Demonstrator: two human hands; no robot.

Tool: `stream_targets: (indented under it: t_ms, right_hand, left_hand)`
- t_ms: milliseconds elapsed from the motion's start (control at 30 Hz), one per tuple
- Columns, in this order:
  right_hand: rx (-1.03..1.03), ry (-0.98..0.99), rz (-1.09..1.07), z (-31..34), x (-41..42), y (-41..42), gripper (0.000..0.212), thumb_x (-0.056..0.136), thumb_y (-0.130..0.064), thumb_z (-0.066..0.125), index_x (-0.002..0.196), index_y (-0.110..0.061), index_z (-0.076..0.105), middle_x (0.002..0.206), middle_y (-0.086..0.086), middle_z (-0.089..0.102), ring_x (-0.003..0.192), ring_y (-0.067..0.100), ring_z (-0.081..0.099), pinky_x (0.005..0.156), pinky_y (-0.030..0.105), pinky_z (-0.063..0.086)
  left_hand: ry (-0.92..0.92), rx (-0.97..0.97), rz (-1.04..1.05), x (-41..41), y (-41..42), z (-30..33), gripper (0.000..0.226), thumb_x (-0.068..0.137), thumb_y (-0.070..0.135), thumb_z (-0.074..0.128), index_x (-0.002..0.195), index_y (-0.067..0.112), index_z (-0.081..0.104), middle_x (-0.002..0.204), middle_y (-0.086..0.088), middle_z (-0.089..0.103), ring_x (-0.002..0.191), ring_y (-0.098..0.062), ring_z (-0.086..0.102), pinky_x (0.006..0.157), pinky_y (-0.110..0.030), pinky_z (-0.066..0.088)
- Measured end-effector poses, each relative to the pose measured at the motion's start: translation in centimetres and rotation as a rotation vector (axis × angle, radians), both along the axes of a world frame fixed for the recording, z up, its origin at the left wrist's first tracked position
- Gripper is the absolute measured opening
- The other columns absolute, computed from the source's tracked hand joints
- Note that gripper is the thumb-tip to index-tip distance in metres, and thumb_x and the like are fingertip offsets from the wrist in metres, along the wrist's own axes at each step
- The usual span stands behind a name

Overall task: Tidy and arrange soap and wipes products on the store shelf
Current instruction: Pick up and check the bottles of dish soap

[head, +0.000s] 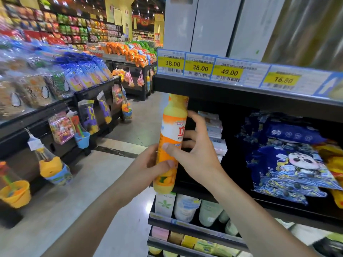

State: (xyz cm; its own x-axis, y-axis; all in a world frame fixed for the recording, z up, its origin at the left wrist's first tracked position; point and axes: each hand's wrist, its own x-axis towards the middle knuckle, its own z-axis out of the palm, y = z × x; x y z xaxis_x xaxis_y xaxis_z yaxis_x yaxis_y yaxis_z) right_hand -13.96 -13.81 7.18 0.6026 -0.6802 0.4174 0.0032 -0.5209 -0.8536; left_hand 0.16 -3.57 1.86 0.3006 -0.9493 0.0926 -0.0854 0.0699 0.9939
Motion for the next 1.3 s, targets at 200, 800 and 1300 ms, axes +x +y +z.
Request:
stream_targets:
  t_ms: [200,800,1300]
  right_hand:
    - [0.189,0.009,0.175,0.5,-2.5,0.2,0.084,0.083,-0.020,0.086,0.141,-0.054,0.036,0.118,-0.001,0.073,0.100,0.017,0.074,0.084,0.043,0.063]
    - [0.388,0.023,0.401,-0.1,-6.8,0.3,0.076,0.089,-0.021,0.072,0.152,-0.043,0.036,0.131,0.006,0.069,0.118,0.027,0.068,0.093,0.039,0.058]
    - [0.123,0.211,-0.054,0.0,-7.3,4.1,0.091,0.070,-0.070,0.078,0.144,-0.062,0.026,0.125,-0.030,0.048,0.111,-0.001,0.058,0.077,0.024,0.056]
  left_hand:
    - [0.250,0.051,-0.244,0.5,1.3,-0.8,0.051,0.096,0.051,0.070,0.143,0.037,0.058,0.145,-0.007,0.063,0.134,-0.029,0.061,0.105,-0.041,0.055]
    - [0.123,0.014,-0.135,-5.9,4.5,1.0,0.044,0.086,0.045,0.077,0.128,0.034,0.070,0.127,-0.005,0.073,0.119,-0.024,0.070,0.100,-0.037,0.058]
    - [0.025,0.022,0.356,-8.7,3.8,-0.2,0.037,0.080,0.035,0.087,0.105,0.047,0.062,0.100,0.023,0.075,0.091,0.003,0.073,0.064,-0.015,0.058]
